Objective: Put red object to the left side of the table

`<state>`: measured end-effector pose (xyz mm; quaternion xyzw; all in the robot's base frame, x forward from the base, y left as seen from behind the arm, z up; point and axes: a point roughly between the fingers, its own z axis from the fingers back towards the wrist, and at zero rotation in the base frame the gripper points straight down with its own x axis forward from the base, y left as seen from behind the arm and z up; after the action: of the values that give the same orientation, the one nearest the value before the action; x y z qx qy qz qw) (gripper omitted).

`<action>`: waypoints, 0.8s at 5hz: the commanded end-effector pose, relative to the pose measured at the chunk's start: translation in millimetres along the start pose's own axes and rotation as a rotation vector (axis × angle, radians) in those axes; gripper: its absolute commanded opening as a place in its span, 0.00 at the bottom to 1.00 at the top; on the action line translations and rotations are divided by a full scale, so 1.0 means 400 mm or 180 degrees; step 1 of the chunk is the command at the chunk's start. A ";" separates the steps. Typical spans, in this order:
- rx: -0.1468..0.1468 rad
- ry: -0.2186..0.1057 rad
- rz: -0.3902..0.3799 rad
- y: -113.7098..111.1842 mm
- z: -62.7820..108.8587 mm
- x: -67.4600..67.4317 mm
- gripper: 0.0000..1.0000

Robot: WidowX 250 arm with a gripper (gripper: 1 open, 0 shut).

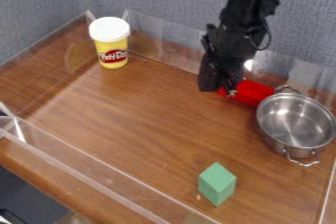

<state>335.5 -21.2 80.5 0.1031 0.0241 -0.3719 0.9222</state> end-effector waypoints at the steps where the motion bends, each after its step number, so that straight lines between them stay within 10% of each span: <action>1: 0.0135 -0.0157 0.0098 0.035 0.047 -0.028 0.00; 4: 0.0134 0.0045 0.0706 0.141 0.077 -0.250 0.00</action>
<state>299.3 81.8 108.1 0.1116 0.0493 -0.2657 0.9563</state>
